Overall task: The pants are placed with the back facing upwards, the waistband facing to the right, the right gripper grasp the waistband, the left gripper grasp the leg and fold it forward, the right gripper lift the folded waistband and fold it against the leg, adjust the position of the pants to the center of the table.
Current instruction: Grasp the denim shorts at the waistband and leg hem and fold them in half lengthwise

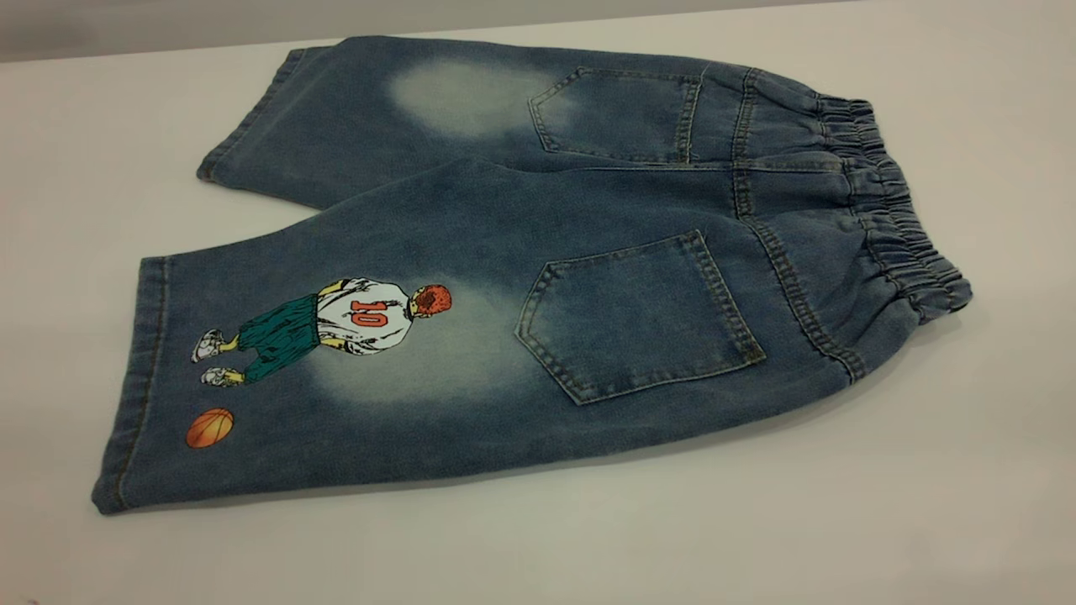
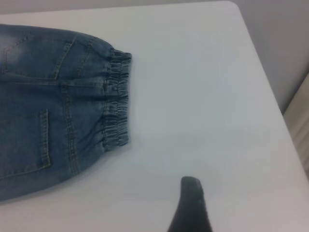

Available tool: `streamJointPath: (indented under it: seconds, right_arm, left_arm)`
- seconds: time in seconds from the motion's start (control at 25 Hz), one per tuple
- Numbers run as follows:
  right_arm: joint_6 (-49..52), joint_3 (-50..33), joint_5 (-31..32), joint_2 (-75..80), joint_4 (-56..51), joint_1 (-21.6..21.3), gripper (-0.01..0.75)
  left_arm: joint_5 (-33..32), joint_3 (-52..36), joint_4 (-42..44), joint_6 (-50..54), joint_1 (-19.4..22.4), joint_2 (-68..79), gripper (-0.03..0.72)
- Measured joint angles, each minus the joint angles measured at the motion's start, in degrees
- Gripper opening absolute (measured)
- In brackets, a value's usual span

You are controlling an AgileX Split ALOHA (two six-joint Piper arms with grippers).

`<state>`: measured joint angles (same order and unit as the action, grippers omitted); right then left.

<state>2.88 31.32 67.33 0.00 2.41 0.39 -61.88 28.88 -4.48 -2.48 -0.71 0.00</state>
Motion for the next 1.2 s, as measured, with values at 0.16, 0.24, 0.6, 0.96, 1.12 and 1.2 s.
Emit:
streamJointPath:
  seconds: [0.16,0.24,0.6,0.96,1.12,1.2]
  right_arm:
    - [0.00,0.00,-0.28,0.00,-1.43,0.00,0.477]
    - [0.00,0.00,-0.44,0.00,-2.41,0.00,0.477]
    - [-0.50,0.00,-3.08,0.89,-7.30,0.20,0.457]
    - [-2.88,0.00,-14.91,17.81,-18.10,0.20,0.427]
    - [-5.64,0.00,-19.75,25.64,-18.10,0.20,0.426]
    - [-6.64,0.00,-20.20,29.25,-18.41,0.20,0.426]
  left_arm:
    - [0.00,0.00,0.00,0.00,0.00,0.00,0.359]
    - [0.00,0.00,0.00,-0.06,0.00,0.00,0.359]
    - [1.78,1.36,1.69,0.06,0.00,2.74,0.359]
    - [14.15,4.60,-1.17,-5.63,0.00,23.79,0.359]
    - [14.95,6.46,-6.45,-13.38,0.00,35.25,0.359]
    - [15.31,7.12,-9.37,-17.49,0.00,40.31,0.359]
